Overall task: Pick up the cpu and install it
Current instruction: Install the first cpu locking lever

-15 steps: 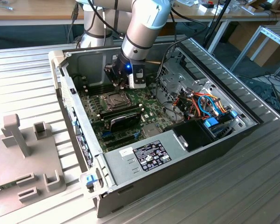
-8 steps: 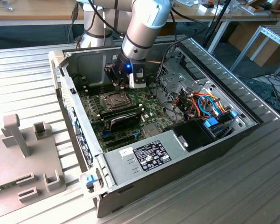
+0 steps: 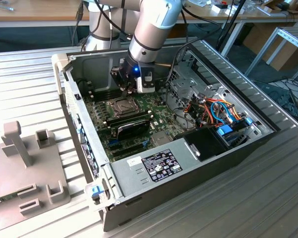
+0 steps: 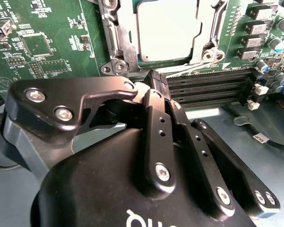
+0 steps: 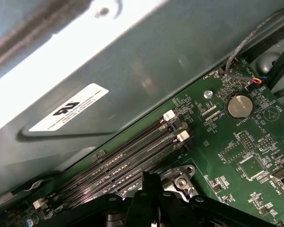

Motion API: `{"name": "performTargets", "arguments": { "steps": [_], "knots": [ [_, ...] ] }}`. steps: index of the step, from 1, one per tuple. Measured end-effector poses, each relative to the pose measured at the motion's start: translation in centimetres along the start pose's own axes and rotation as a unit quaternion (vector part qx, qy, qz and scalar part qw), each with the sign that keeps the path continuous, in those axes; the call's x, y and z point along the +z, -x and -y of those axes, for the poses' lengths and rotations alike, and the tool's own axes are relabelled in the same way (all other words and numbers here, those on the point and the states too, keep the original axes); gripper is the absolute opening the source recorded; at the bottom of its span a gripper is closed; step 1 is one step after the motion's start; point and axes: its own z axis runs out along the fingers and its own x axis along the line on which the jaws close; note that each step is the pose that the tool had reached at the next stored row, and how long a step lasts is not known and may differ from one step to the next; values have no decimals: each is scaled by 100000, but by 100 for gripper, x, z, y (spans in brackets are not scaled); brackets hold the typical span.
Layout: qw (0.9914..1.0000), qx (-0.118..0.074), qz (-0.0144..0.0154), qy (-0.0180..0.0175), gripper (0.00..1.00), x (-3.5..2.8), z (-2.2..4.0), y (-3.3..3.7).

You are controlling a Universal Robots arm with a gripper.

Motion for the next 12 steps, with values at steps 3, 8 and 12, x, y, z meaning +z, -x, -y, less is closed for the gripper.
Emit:
{"name": "performTargets", "arguments": {
  "steps": [3,8,12],
  "knots": [
    [100000,-33,114,116,11,3,17,-24],
    [99998,-127,116,645,11,6,37,-56],
    [99993,-225,170,1158,11,10,54,-87]
  ]
}}
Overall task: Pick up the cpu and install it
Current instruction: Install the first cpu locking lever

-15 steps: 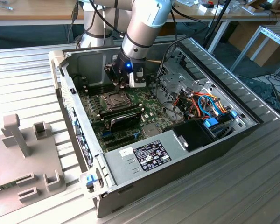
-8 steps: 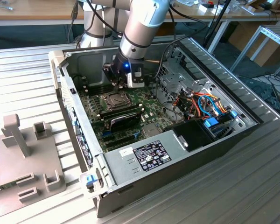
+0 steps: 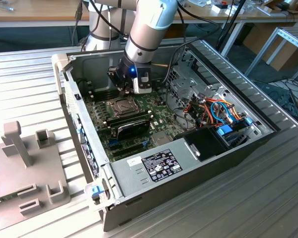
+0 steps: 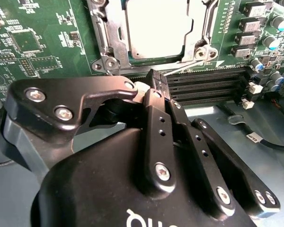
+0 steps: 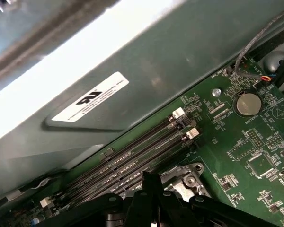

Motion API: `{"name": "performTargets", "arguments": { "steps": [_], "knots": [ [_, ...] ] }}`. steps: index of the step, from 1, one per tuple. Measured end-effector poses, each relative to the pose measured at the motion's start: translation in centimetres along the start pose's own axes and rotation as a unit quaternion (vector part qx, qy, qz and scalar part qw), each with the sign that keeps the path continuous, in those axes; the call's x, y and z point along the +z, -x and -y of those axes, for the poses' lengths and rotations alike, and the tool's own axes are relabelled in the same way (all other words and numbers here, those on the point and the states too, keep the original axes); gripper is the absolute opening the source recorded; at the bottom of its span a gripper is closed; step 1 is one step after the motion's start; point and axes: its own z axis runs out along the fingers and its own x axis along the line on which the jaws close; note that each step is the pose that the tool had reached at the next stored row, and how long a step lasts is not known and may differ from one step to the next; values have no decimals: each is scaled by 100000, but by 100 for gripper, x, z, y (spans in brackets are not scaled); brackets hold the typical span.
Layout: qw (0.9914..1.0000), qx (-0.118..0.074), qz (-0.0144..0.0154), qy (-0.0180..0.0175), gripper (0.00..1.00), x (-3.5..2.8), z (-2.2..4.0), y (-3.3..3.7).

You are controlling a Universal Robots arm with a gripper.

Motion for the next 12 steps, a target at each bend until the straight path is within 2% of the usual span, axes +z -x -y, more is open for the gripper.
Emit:
{"name": "performTargets", "arguments": {
  "steps": [5,12],
  "knots": [
    [99999,-106,237,447,11,5,29,-49],
    [99998,-121,332,518,11,-7,27,-66]
  ]
}}
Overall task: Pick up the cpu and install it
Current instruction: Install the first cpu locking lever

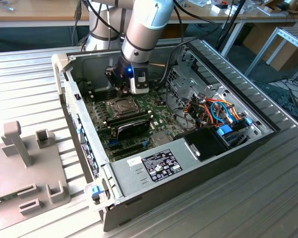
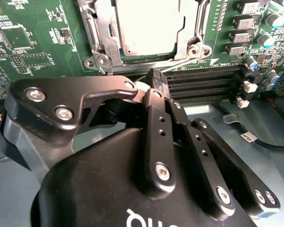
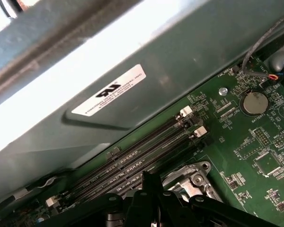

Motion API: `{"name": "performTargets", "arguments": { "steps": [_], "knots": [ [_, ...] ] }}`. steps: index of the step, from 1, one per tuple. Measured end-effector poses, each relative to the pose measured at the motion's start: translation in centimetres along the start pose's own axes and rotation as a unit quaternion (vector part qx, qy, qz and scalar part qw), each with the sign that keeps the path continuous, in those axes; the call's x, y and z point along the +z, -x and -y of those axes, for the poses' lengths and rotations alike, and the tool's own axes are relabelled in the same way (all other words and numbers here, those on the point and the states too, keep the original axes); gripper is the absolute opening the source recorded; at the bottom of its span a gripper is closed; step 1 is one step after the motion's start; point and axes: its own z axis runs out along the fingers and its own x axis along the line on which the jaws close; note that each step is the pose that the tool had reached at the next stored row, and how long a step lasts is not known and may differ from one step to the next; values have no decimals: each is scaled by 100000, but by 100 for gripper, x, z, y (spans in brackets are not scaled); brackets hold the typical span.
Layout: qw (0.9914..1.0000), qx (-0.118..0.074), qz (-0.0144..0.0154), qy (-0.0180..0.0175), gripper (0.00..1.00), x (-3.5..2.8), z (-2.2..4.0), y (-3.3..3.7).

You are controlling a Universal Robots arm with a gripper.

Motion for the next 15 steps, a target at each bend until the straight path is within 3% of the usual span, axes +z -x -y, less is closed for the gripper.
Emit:
{"name": "performTargets", "arguments": {
  "steps": [6,11,15],
  "knots": [
    [100000,45,130,99,11,-27,-6,-10],
    [99975,2146,414,453,11,-26,-6,-10],
    [99967,2462,458,498,11,-26,-6,-10]
  ]
}}
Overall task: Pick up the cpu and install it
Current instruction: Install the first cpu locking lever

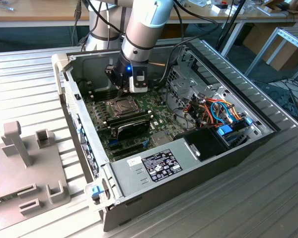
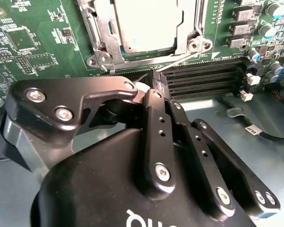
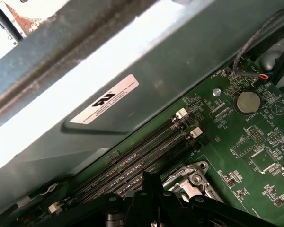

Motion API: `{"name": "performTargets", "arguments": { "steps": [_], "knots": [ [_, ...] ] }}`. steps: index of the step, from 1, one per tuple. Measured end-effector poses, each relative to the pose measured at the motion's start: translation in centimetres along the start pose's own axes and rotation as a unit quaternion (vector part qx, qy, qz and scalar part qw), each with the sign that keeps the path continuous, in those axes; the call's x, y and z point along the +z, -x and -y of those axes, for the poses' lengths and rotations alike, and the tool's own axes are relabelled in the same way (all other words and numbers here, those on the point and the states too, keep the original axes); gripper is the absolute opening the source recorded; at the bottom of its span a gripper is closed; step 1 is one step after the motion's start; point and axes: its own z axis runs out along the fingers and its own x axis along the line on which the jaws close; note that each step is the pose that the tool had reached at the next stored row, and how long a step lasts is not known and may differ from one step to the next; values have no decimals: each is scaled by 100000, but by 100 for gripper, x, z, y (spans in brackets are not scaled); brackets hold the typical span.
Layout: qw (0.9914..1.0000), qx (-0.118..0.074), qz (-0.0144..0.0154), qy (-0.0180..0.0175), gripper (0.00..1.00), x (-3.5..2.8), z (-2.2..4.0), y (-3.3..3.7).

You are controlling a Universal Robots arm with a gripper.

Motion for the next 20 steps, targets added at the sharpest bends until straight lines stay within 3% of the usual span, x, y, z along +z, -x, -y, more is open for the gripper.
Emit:
{"name": "performTargets", "arguments": {
  "steps": [3,8,14,20],
  "knots": [
    [99972,2295,311,388,11,2,2,3],
    [99953,2988,403,507,11,5,7,6],
    [99775,6554,895,1097,11,20,11,10],
    [99655,8109,1119,1351,11,26,14,12]
  ]
}}
